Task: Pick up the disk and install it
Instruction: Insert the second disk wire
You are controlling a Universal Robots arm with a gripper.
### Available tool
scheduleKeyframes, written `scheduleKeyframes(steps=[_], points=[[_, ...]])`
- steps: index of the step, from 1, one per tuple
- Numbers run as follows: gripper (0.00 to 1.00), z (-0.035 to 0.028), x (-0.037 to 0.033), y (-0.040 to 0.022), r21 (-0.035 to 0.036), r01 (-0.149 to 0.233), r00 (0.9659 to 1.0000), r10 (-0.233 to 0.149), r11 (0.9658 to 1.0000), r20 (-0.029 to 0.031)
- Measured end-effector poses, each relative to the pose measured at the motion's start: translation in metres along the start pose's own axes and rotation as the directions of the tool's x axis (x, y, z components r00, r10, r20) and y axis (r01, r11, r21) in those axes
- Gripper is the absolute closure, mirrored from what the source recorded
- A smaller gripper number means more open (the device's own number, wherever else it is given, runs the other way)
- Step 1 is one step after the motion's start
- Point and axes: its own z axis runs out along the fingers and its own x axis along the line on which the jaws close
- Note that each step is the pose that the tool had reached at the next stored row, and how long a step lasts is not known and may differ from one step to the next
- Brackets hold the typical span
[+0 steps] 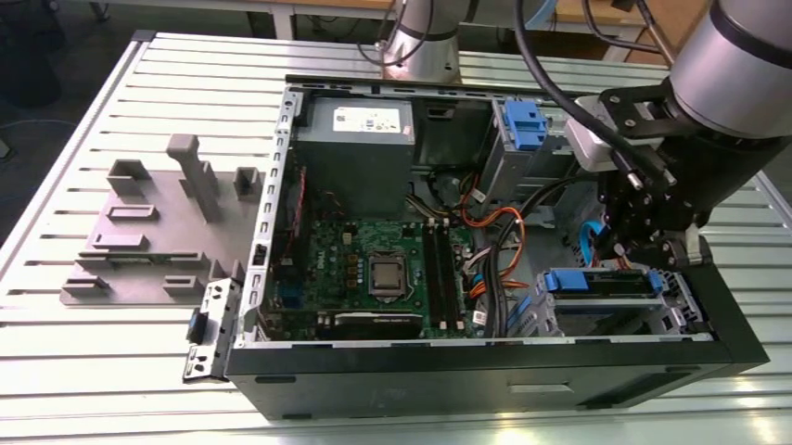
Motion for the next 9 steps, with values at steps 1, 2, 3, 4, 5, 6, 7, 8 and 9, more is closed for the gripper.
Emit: scheduleKeyframes(steps=[1, 2, 3, 4, 5, 6, 7, 8, 9], points=[[0.84, 0.0000, 0.0006, 0.0002, 0.0013, -0.002, 0.9998, 0.002, 1.0000, 0.0179], [0.84, -0.0002, 0.0013, 0.0004, 0.0025, -0.004, 0.9993, 0.004, 1.0000, 0.0360], [0.84, -0.0002, 0.0020, 0.0006, 0.0037, -0.006, 0.9985, 0.005, 1.0000, 0.0539], [0.84, -0.0002, 0.0027, 0.0006, 0.0048, -0.008, 0.9974, 0.007, 1.0000, 0.0717], [0.84, -0.0003, 0.0036, 0.0007, 0.0057, -0.009, 0.9963, 0.008, 0.9999, 0.0857], [0.84, -0.0002, 0.0048, 0.0008, 0.0061, -0.010, 0.9959, 0.009, 0.9999, 0.0901], [0.84, -0.0002, 0.0057, 0.0009, 0.0060, -0.010, 0.9959, 0.009, 0.9999, 0.0902], [0.84, -0.0002, 0.0065, 0.0010, 0.0060, -0.010, 0.9959, 0.009, 0.9999, 0.0903], [0.84, -0.0001, 0.0073, 0.0010, 0.0060, -0.010, 0.9959, 0.009, 0.9999, 0.0904]])
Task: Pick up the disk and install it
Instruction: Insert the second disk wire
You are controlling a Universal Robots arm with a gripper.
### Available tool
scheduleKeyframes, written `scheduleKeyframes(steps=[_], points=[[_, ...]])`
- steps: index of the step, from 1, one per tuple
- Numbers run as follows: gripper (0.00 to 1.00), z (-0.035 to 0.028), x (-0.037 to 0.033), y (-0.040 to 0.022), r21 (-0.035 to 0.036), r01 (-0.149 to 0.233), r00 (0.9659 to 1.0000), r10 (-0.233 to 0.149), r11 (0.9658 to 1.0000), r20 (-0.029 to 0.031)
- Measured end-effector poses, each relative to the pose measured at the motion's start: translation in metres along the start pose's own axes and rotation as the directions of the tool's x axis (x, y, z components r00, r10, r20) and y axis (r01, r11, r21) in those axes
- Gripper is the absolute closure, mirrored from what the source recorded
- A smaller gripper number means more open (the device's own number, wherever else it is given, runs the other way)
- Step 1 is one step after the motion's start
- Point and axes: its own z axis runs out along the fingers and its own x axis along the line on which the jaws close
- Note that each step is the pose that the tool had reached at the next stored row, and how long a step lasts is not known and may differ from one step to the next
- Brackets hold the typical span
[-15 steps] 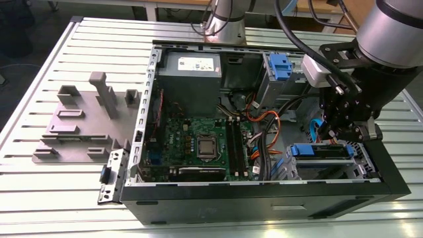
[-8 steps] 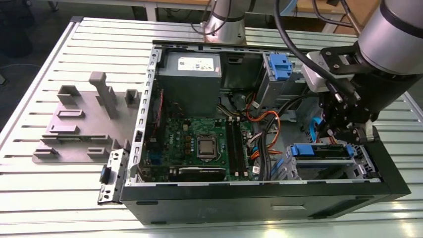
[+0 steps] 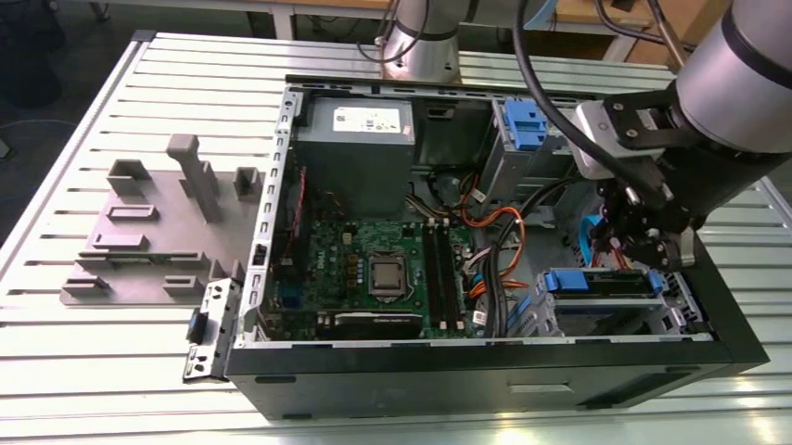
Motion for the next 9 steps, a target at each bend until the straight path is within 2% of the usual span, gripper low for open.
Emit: scheduleKeyframes(steps=[3, 9], points=[[0.84, 0.0002, 0.0027, 0.0002, 0.0002, -0.002, 1.0000, 0.002, 1.0000, -0.0003], [0.84, 0.0016, 0.0083, 0.0008, 0.0037, -0.028, 0.9996, 0.028, 0.9996, -0.0032]])
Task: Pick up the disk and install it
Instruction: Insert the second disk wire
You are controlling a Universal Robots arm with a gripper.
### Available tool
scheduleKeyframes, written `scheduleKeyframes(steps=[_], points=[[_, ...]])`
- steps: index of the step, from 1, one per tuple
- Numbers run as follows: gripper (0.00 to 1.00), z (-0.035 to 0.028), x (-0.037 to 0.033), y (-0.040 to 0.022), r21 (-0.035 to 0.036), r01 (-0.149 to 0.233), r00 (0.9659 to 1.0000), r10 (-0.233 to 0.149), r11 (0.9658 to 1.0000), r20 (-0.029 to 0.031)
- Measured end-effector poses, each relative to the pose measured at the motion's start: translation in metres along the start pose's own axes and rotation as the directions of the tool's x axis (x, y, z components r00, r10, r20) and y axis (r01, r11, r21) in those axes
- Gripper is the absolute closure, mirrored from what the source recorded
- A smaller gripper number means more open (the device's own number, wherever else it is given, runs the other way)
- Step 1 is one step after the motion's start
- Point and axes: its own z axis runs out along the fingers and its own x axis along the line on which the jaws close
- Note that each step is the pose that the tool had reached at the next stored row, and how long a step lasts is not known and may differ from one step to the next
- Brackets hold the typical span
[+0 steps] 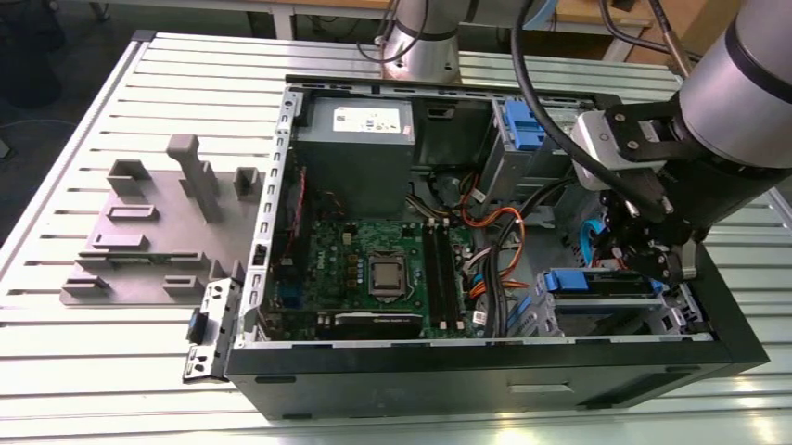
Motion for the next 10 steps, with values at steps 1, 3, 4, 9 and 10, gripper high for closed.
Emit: scheduleKeyframes(steps=[1, 3, 4, 9, 10], points=[[0.84, 0.0001, 0.0007, 0.0000, 0.0002, -0.002, 1.0000, 0.002, 1.0000, -0.0001], [0.84, -0.0001, 0.0026, 0.0001, 0.0003, -0.002, 1.0000, 0.002, 1.0000, -0.0003], [0.84, -0.0001, 0.0036, 0.0001, 0.0004, -0.003, 1.0000, 0.003, 1.0000, -0.0003], [0.84, -0.0005, 0.0079, 0.0003, 0.0005, -0.004, 1.0000, 0.004, 1.0000, -0.0005], [0.84, -0.0004, 0.0088, 0.0003, 0.0005, -0.004, 1.0000, 0.004, 1.0000, -0.0003]])
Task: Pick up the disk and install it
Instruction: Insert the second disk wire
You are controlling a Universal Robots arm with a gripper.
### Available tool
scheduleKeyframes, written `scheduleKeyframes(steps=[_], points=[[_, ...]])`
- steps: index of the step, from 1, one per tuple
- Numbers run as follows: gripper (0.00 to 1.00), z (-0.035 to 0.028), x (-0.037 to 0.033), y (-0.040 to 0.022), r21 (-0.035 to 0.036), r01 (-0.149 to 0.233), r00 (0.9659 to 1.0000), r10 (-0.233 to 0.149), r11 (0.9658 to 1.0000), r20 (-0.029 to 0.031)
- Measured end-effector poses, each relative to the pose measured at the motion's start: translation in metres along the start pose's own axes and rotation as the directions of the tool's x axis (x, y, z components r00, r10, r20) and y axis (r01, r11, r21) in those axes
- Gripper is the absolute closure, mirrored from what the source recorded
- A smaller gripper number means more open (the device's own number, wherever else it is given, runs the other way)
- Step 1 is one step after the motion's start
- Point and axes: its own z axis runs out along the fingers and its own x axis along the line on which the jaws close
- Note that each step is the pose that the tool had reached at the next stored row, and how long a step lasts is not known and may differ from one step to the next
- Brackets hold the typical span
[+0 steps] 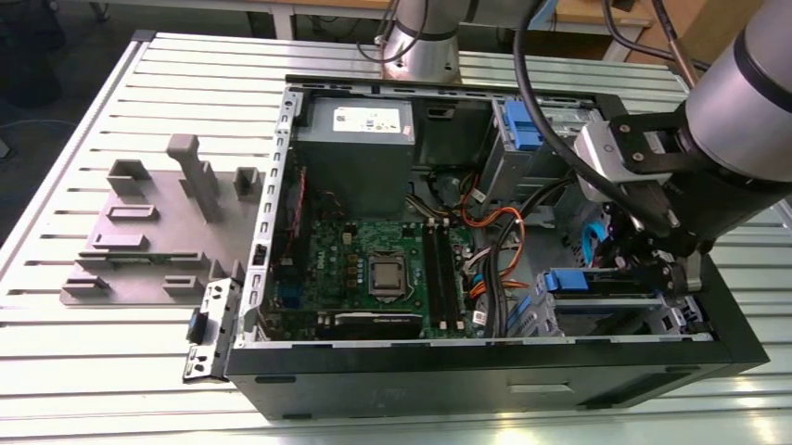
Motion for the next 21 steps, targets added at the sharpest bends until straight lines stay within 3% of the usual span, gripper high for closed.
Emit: scheduleKeyframes(steps=[9, 21], points=[[0.84, 0.0003, 0.0083, 0.0004, 0.0002, -0.001, 1.0000, 0.001, 1.0000, 0.0005], [0.84, 0.0045, 0.0095, 0.0008, 0.0003, -0.001, 1.0000, 0.001, 1.0000, 0.0031]])
